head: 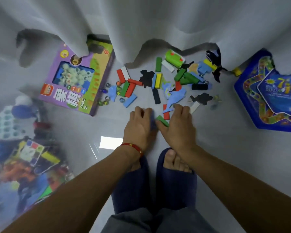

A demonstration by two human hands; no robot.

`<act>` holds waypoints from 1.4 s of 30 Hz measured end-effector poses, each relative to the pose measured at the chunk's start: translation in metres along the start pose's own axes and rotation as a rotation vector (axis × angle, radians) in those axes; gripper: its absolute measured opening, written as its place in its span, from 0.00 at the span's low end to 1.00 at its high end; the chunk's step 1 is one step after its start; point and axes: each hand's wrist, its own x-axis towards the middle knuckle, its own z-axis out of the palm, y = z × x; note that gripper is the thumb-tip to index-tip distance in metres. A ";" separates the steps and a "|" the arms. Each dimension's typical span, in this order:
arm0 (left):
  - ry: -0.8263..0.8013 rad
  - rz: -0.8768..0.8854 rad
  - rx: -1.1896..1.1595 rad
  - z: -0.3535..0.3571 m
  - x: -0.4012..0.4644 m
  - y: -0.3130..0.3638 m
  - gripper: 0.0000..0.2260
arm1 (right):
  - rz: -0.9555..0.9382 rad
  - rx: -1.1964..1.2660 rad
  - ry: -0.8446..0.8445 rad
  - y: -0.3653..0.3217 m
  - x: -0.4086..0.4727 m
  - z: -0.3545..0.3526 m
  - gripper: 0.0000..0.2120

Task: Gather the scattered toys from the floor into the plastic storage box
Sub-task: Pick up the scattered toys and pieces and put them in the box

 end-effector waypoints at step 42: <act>-0.271 -0.568 -1.186 -0.027 0.044 0.032 0.11 | 0.430 1.428 -0.023 0.063 0.010 -0.059 0.09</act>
